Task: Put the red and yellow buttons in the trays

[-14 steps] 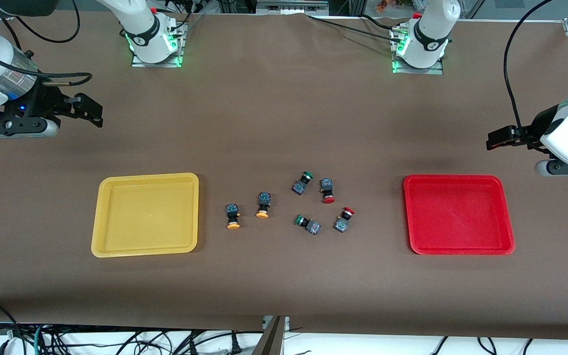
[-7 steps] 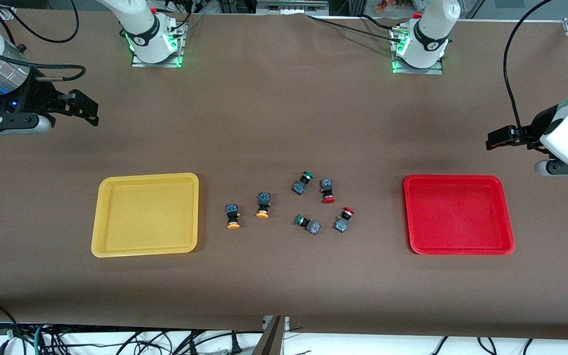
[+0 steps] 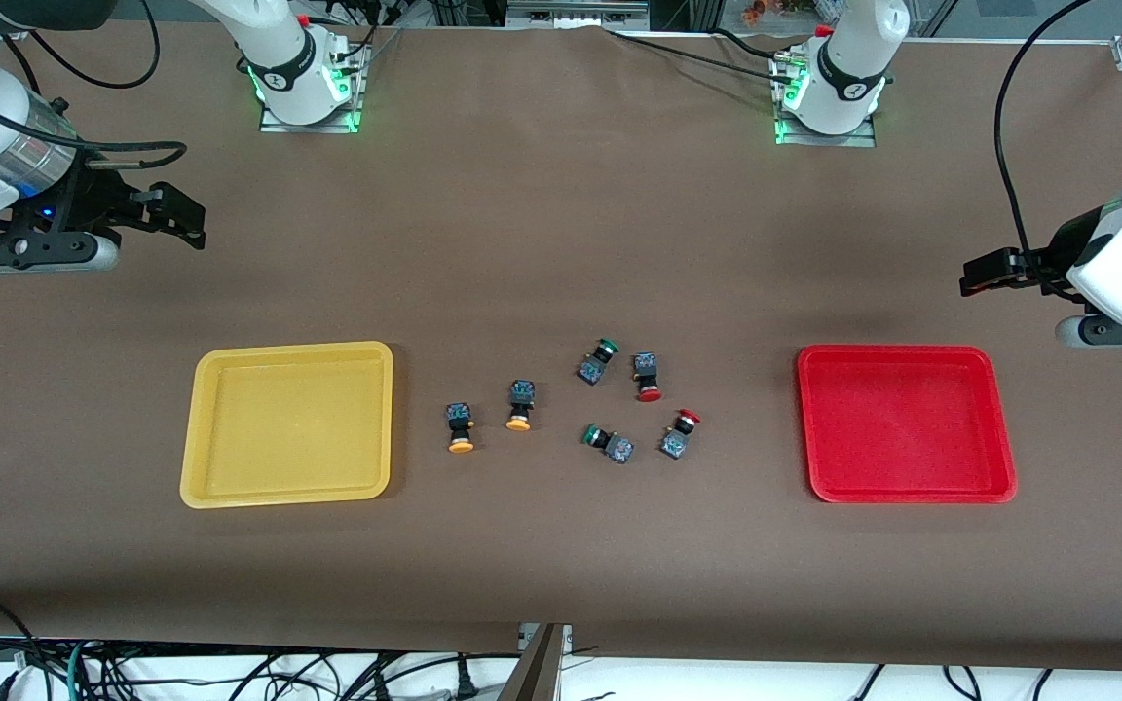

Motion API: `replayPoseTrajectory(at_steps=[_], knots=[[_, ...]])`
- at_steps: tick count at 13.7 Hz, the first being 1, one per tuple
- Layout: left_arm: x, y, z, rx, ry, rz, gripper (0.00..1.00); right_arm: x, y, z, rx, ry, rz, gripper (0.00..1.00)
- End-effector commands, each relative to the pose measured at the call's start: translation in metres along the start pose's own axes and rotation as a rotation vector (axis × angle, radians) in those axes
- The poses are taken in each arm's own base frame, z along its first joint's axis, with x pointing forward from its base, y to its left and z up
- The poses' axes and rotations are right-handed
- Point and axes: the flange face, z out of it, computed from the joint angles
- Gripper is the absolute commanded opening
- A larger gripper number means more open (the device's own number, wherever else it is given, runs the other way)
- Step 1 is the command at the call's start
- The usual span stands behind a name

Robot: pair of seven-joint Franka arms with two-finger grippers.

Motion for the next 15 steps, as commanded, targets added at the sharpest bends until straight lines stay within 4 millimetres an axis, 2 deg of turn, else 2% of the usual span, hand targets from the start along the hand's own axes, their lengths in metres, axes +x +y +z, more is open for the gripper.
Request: replayPoseTrajectory(at_steps=[1, 3, 15], knots=[[0.0033, 0.0005, -0.0061, -0.032, 0.009, 0.007, 1.0, -0.0035, -0.0066, 0.0018, -0.005, -0.021, -0.012, 1.0], [0.0035, 0.0005, -0.0056, -0.032, 0.009, 0.007, 1.0, -0.0047, -0.0108, 0.0077, -0.007, -0.035, -0.022, 1.0], [0.004, 0.0007, -0.0054, -0.033, 0.009, 0.007, 1.0, -0.0062, -0.0044, 0.009, -0.002, -0.026, -0.019, 1.0]])
